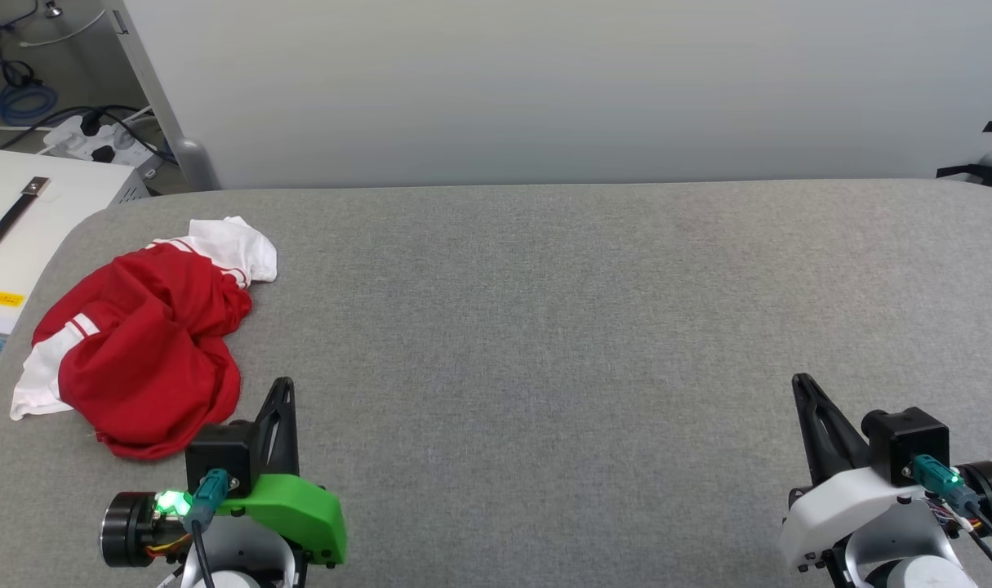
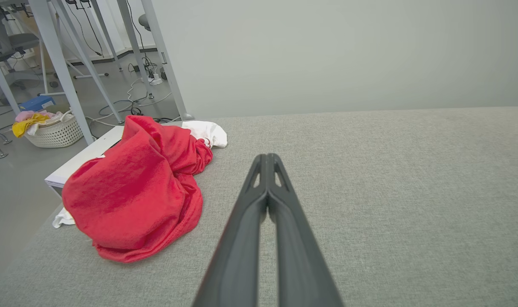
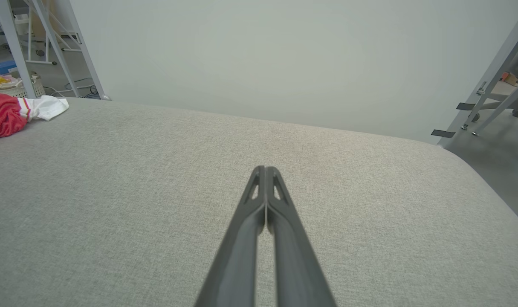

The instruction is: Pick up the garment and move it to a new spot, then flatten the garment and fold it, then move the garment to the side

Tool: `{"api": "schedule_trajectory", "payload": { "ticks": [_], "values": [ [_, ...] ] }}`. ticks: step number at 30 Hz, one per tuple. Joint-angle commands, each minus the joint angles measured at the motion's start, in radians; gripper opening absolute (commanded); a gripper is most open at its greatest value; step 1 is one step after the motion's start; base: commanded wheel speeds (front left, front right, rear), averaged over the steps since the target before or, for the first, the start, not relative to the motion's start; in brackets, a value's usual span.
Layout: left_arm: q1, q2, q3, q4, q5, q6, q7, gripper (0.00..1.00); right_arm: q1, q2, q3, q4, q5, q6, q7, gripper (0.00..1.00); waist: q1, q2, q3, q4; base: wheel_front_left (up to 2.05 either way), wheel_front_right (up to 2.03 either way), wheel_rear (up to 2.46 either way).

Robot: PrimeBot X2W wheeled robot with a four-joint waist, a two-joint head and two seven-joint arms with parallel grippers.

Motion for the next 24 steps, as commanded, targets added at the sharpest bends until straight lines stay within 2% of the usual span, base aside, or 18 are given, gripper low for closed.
{"api": "schedule_trajectory", "payload": {
  "ticks": [1,15,16,24],
  "values": [
    [-0.016,-0.004,0.001,-0.002,0.01,0.003,-0.001,0.0,-0.016,0.001,0.001,0.002,-0.01,-0.001,0.003,0.0,0.0,0.0,0.0,0.0,0.0,0.0,0.0],
    [-0.016,-0.004,0.001,-0.002,0.01,0.003,-0.001,0.0,-0.016,0.001,0.001,0.002,-0.01,-0.001,0.003,0.0,0.0,0.0,0.0,0.0,0.0,0.0,0.0],
    [0.0,0.0,0.0,0.0,0.0,0.0,0.0,1.0,0.0,0.0,0.0,0.0,0.0,0.0,0.0,1.0,0.0,0.0,0.0,0.0,0.0,0.0,0.0],
    [0.0,0.0,-0.006,-0.003,-0.002,0.01,-0.011,1.0,-0.001,0.0,-0.007,-0.004,0.009,0.0,-0.011,1.0,0.0,0.0,0.001,0.0,0.0,0.0,0.0]
  ]
}}
